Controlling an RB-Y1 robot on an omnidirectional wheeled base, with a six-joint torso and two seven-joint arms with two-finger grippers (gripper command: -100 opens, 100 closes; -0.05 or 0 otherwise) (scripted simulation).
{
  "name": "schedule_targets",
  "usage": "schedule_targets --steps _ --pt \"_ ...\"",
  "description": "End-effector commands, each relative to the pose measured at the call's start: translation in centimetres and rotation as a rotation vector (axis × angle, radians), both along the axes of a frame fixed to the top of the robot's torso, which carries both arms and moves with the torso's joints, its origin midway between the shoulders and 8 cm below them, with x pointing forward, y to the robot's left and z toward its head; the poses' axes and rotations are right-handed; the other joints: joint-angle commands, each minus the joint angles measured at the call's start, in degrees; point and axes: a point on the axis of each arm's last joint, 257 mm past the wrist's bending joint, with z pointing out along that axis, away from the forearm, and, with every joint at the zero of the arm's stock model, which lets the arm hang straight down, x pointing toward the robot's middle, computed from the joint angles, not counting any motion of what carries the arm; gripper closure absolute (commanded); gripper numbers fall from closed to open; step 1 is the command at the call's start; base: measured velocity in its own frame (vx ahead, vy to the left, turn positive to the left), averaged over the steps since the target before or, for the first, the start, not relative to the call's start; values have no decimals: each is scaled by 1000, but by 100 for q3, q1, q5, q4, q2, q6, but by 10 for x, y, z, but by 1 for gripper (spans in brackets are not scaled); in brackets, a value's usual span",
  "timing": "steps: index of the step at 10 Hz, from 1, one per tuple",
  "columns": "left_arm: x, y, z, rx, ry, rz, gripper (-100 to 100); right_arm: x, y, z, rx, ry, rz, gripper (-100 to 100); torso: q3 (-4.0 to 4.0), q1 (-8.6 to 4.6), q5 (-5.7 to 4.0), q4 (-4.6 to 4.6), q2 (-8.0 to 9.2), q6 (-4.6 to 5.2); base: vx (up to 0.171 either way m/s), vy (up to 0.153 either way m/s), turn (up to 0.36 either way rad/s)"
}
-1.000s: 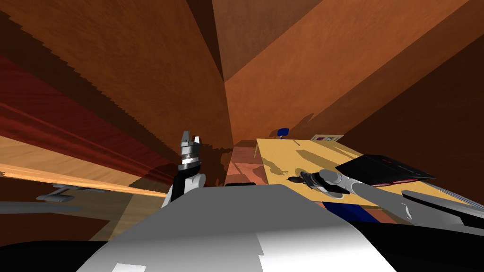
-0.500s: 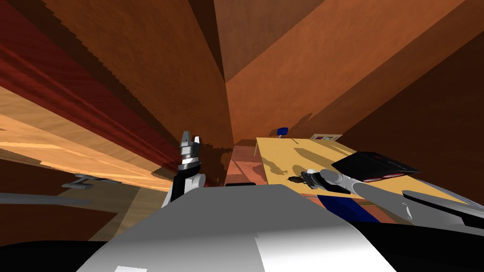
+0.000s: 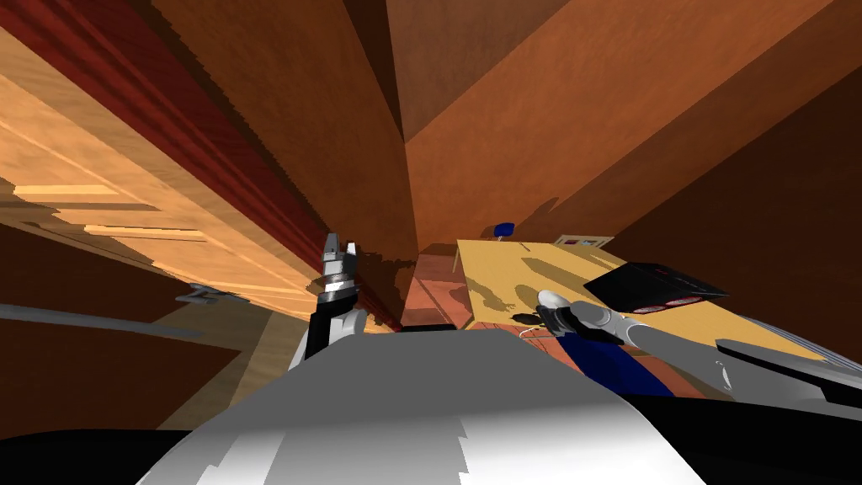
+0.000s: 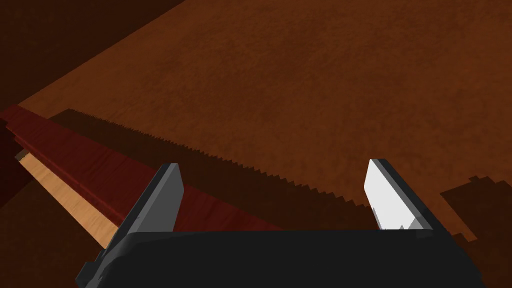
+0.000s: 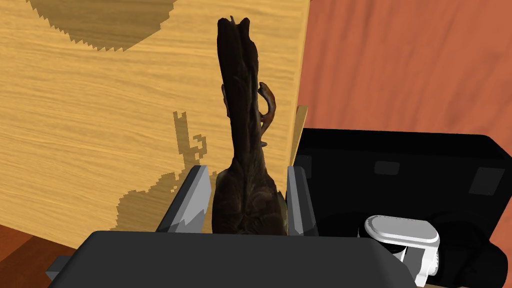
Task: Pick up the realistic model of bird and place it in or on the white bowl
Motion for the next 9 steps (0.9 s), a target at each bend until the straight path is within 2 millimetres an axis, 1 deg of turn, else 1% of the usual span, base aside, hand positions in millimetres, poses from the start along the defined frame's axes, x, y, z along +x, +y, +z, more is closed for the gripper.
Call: schedule_targets --steps 1,2,4,6,9 --pt "0 0 0 0 0 0 0 3 4 -1 19 -7 -17 100 0 0 0 0 0 0 -301 -92 121" --pt "0 0 0 0 0 0 0 6 9 -2 34 -13 -28 100 19 -5 5 8 30 5 -269 -151 99" --pt "0 0 0 0 0 0 0 14 20 -4 71 -29 -49 100 20 -39 0 12 26 7 -223 -176 82" --pt "0 0 0 0 0 0 0 25 36 -5 116 -48 -70 100 12 -56 0 13 8 5 -163 -237 86" --pt "0 0 0 0 0 0 0 47 62 -5 194 -86 -102 100 0 -80 -7 12 -17 3 -148 -264 103"
